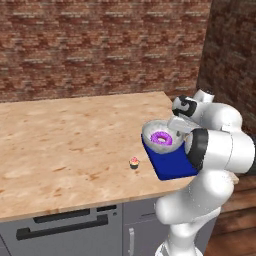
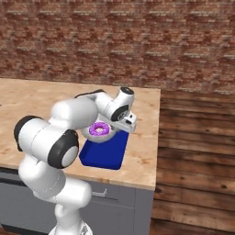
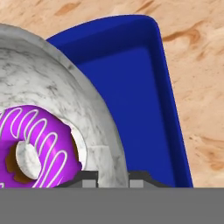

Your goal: Place the bowl with donut and the cupcake onto the tray.

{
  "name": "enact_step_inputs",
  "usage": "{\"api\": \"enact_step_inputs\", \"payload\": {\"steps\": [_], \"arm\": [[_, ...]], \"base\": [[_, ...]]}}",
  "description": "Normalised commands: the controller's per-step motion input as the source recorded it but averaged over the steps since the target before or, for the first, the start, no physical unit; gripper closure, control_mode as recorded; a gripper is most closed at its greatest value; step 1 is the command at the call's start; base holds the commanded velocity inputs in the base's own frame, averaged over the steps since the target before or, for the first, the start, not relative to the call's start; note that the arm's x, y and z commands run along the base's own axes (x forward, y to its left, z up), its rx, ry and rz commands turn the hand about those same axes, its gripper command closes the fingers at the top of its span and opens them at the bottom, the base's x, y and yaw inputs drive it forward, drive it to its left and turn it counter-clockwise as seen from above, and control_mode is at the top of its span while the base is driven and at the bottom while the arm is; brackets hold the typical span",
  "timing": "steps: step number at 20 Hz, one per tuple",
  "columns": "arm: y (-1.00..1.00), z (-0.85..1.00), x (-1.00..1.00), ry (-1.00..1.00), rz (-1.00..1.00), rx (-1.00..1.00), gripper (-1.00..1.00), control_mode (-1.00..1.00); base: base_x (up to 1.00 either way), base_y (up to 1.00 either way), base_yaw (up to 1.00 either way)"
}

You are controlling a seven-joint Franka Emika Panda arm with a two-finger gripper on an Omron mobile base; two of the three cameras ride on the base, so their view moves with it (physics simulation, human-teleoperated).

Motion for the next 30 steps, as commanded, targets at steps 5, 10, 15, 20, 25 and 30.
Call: {"api": "enact_step_inputs", "payload": {"steps": [5, 10, 15, 20, 25, 30], "arm": [[-0.12, -0.25, 0.38, 0.0, 0.0, -0.03, 1.0, -1.0], [-0.18, -0.26, 0.55, 0.0, 0.0, -0.01, 1.0, -1.0], [-0.28, -0.29, 0.4, 0.01, 0.0, 0.0, 1.0, -1.0], [-0.01, 0.0, 0.0, 0.0, 0.0, 0.0, -1.0, -1.0], [0.0, 0.16, 0.0, 0.0, 0.0, 0.01, -1.0, -1.0], [-0.07, 0.42, -0.01, 0.01, 0.0, 0.0, -1.0, -1.0]], "base": [[0.0, 0.0, 0.0], [0.0, 0.0, 0.0], [0.0, 0.0, 0.0], [0.0, 0.0, 0.0], [0.0, 0.0, 0.0], [0.0, 0.0, 0.0]]}}
